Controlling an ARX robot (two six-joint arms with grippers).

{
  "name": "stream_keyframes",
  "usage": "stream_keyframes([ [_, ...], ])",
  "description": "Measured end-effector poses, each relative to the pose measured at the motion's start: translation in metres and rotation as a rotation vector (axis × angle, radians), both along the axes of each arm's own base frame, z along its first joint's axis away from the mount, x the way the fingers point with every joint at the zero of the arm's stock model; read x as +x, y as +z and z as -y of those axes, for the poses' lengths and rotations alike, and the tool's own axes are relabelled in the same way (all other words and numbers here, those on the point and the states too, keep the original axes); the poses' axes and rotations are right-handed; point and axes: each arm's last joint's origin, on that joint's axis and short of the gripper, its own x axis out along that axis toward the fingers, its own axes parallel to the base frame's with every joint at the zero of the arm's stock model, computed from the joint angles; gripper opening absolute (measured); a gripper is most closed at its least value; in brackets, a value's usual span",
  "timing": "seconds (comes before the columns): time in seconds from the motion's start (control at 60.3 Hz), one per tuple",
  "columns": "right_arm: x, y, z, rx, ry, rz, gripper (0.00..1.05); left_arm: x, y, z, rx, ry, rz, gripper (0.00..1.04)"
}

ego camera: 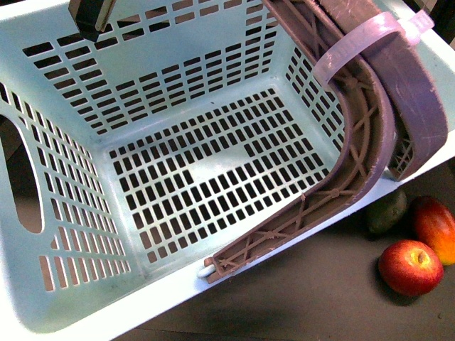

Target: Pick apple with right arm and hold basket with left

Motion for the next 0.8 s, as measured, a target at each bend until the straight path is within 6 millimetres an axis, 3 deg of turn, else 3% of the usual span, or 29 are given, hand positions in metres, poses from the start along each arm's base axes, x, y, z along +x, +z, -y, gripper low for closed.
stream_keyframes([
  [0.149,0.037,-0.039,0.004,-0.008,0.073,-0.081,0.96,0.000,0.000,0.000,0.000,0.000,0.000,0.17],
  [0.348,0.061,-0.078,-0.002,0.025,0.123,-0.216,0.96,0.000,0.000,0.000,0.001,0.001,0.000,0.17],
  [0.564,0.090,-0.100,-0.012,0.048,0.160,-0.274,0.96,0.000,0.000,0.000,0.000,0.000,0.000,0.17],
  [0.796,0.105,-0.117,-0.020,0.051,0.167,-0.313,0.96,0.000,0.000,0.000,0.000,0.000,0.000,0.17],
])
